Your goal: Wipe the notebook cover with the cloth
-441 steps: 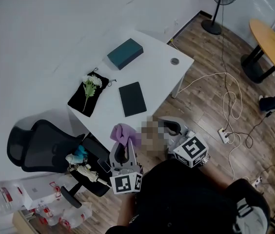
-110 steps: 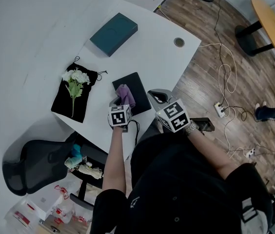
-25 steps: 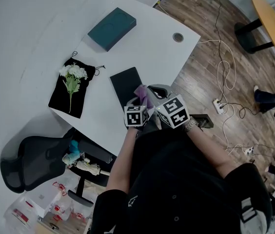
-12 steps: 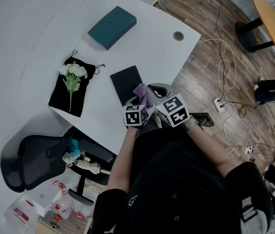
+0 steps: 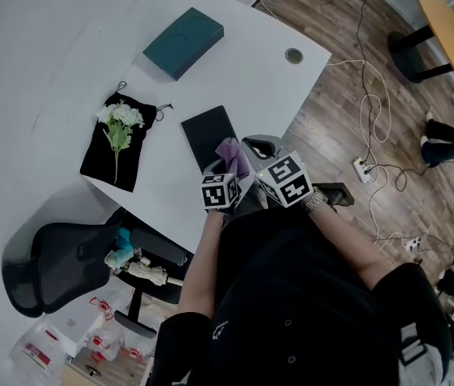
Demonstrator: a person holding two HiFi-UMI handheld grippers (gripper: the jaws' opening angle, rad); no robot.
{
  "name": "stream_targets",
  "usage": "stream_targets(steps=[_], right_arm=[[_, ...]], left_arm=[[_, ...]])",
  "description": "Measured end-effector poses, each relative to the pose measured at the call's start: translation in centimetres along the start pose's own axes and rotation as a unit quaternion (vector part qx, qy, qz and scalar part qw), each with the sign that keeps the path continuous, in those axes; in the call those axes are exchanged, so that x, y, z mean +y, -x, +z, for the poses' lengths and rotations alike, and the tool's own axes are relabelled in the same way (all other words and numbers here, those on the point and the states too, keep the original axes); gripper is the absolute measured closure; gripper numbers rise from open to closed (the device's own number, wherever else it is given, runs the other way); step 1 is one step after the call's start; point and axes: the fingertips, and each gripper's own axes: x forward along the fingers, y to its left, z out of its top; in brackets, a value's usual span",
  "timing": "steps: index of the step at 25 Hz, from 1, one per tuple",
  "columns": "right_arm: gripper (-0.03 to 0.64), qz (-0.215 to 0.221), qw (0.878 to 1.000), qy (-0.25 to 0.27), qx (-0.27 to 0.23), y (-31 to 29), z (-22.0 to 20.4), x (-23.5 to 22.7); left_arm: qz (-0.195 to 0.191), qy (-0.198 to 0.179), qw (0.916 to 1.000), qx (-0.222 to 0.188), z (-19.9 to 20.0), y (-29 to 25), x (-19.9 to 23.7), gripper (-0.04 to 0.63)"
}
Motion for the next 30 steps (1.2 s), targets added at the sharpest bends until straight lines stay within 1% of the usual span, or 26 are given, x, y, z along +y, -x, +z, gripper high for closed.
stream_targets(steps=[11,21,30], right_arm=[[0.614,0.002,1.000,0.001,0.002,0.0,-0.1,0.0],[0.614,0.006,1.000,-0.001,0.005,-0.3,0.0,0.2],[0.614,0.003,1.000,0.001,0.009,-0.3,-0.4,0.0]], left_arm=[[0.009,0.007,0.9999,-0.003,-0.4,0.6,1.0,0.522],[0.018,-0.001,0.9998,-0.003,-0.7,1.4,2.1,0.520],[0.032,0.025,0.9991,-0.009,-1.3,2.7,4.1,0.520]])
